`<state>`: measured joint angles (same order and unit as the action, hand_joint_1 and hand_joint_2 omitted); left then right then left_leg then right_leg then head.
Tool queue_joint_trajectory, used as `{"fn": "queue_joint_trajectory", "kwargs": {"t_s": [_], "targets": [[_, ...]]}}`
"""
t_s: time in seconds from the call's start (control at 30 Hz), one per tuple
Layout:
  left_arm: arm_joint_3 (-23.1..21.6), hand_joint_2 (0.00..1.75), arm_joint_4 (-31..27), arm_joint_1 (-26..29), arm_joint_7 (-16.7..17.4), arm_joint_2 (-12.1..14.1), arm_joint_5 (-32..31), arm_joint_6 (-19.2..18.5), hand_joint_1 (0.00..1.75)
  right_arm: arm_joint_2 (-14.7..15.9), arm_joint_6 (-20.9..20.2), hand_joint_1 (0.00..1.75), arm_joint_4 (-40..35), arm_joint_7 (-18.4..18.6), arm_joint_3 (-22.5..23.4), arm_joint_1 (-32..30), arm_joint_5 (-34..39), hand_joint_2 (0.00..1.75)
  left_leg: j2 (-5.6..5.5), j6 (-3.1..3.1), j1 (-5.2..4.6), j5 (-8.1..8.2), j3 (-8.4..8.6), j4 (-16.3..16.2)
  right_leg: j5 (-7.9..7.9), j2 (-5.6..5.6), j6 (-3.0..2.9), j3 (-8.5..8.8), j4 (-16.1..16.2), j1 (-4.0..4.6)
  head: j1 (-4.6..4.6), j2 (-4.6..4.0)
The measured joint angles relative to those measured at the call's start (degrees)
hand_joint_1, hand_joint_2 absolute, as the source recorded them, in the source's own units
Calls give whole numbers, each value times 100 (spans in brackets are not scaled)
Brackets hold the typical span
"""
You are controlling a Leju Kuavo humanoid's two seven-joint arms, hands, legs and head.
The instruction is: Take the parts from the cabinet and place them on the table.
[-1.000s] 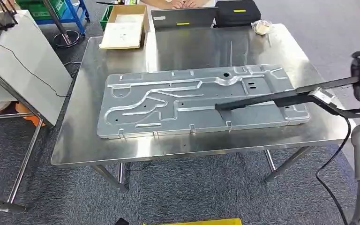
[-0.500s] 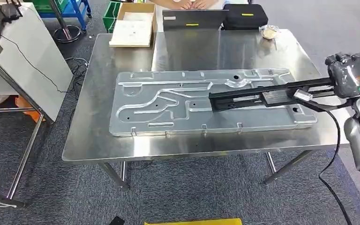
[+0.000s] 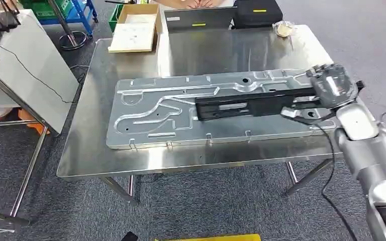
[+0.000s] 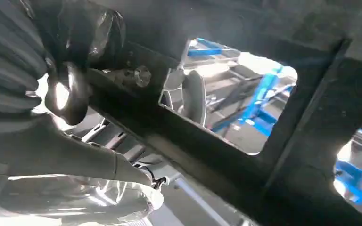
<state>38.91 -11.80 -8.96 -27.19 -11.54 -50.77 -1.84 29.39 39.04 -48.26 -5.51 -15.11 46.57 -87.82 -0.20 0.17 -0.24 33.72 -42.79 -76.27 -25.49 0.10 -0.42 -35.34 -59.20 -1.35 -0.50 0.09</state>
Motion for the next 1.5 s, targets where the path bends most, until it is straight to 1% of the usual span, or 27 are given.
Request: {"fn": "queue_joint_trajectory", "kwargs": {"t_s": [0.03,0.1,0.13,0.27,0.33,0.37,0.43,0.47,0.5,0.57,0.63,0.67,0.7,0.8,0.83,0.87,0.93,1.0,1.03,1.1,1.13,1.17,1.2,1.3,1.37,1.47,1.5], "targets": [[0,175,0,-4,7,0,-7,0,0,-85,0,175,-11,-18,-59,-17,-20,175,-1,23,-1,-219,70,222,-3,8,-3,11,-2,14,-2,0],[0,175,0,-25,13,0,-13,2,0,-183,2,175,-15,-72,-155,8,-20,175,-5,121,-25,-777,530,1230,-16,13,-10,42,-2,48,-2,-2],[0,175,0,-32,17,7,-15,2,0,-223,2,175,-13,-109,-190,37,-17,175,-11,194,-41,-924,739,1707,-21,10,-15,53,0,55,0,0],[-4,175,0,-41,48,31,-52,-2,0,-406,2,175,31,-299,-419,180,18,175,4,258,-93,-890,804,1825,17,15,100,47,66,34,-4,0],[-9,175,0,-49,46,17,-65,-20,0,-465,2,175,37,-341,-500,214,18,175,26,295,-8,-1008,909,2035,-13,-4,154,82,86,43,0,0],[-9,175,0,-51,46,20,-66,-20,0,-498,0,175,48,-358,-557,298,13,175,23,330,-14,-1032,928,2083,-158,-2,168,-4,-96,60,9,-2],[-13,175,0,-59,57,20,-79,-20,0,-612,-4,175,61,-345,-699,388,-11,175,56,335,-17,-1034,928,2079,-588,3,200,-410,-948,54,5,-2],[-15,175,0,-55,63,20,-85,-20,0,-653,-9,175,70,-337,-749,395,-11,175,74,339,-18,-1028,932,2076,-718,2,228,-619,-1357,48,7,0],[-15,175,0,-49,70,20,-92,-20,0,-697,-13,175,77,-301,-787,399,-9,175,91,336,-16,-1018,933,2067,-713,1,251,-744,-1555,40,7,-2],[-15,175,0,-53,85,20,-103,-20,0,-802,-15,175,74,-216,-891,432,5,175,140,288,1,-982,936,2021,-338,-6,297,-569,-1119,-14,7,-2],[-20,175,0,-74,87,17,-112,-20,0,-870,-15,175,68,-184,-977,469,18,175,189,211,26,-904,922,1900,111,-7,349,-77,-171,-75,7,-2],[-22,175,-2,-93,87,22,-111,-20,0,-906,-15,0,70,-164,-1031,481,18,0,206,160,-1,-854,867,1826,-6,34,351,-1,-42,-62,9,0],[-24,175,0,-114,90,24,-112,-15,0,-942,-13,0,66,-155,-1071,479,31,0,214,135,-9,-815,840,1771,33,52,247,-23,-26,-46,0,0],[-46,175,0,-110,142,24,-164,75,0,-992,-2,0,66,-140,-1128,429,103,0,219,68,5,-816,854,1789,18,43,106,-24,-52,-23,0,-2],[-59,0,0,-106,164,24,-192,114,0,-1005,0,0,57,-138,-1162,427,118,0,186,15,27,-769,855,1733,39,34,58,-26,-36,-37,0,-2],[-68,0,0,-100,162,24,-181,100,0,-1018,0,0,39,-136,-1180,415,127,0,140,-25,38,-614,789,1564,44,27,26,-29,-34,-37,-2,-2],[-68,0,0,-89,140,24,-61,-35,0,-1055,0,0,4,-129,-1191,386,166,0,95,-75,47,-106,397,695,55,29,-11,-52,-34,-24,-2,-2],[-68,0,0,-64,203,24,-48,-33,0,-1066,0,0,-2,-125,-1193,327,190,0,85,-67,46,120,78,1,54,40,-27,-61,-36,9,-2,-2],[-68,0,0,-52,214,24,-46,-33,0,-1075,0,0,-7,-127,-1202,296,190,0,81,-40,42,38,85,18,52,51,-32,-58,-37,28,-2,0],[-68,0,0,-53,216,24,-28,-35,0,-1112,0,0,-22,-140,-1245,251,190,0,75,80,4,-390,425,730,56,75,-39,-48,-36,81,-2,-2],[-68,0,-2,-67,216,24,-33,-35,0,-1121,2,0,-35,-138,-1261,245,195,0,74,200,-47,-671,734,1362,55,76,-42,-35,-33,112,-2,-2],[-68,0,-4,-81,216,48,-35,-31,0,-1132,2,0,-46,-136,-1272,239,199,0,80,342,-112,-736,900,1767,55,57,-42,-34,-30,78,0,0],[-68,0,-4,-83,216,59,-35,-31,0,-1138,2,0,-46,-133,-1278,238,208,0,113,351,-114,-765,915,1781,55,47,-28,-33,-17,116,2,0],[-68,0,-4,-63,214,59,-37,-31,0,-1158,2,0,-55,-138,-1327,183,208,0,68,364,-143,-816,920,1848,87,-14,51,-30,26,78,0,-2],[-66,0,-4,-61,205,59,-48,-20,0,-1171,2,0,-76,-131,-1351,154,206,0,70,344,-63,-942,1027,2060,-4,-10,93,-49,-49,91,4,0],[-63,0,-4,-59,197,63,-48,13,0,-1167,2,0,-63,-112,-1357,116,253,0,58,373,-60,-951,1015,2067,-620,-7,156,-604,-1205,56,2,-2],[-61,0,-4,-53,192,63,-48,15,0,-1167,2,0,-52,-114,-1364,81,280,0,54,374,-59,-943,1009,2059,-692,-7,182,-766,-1505,47,2,-2]]}}
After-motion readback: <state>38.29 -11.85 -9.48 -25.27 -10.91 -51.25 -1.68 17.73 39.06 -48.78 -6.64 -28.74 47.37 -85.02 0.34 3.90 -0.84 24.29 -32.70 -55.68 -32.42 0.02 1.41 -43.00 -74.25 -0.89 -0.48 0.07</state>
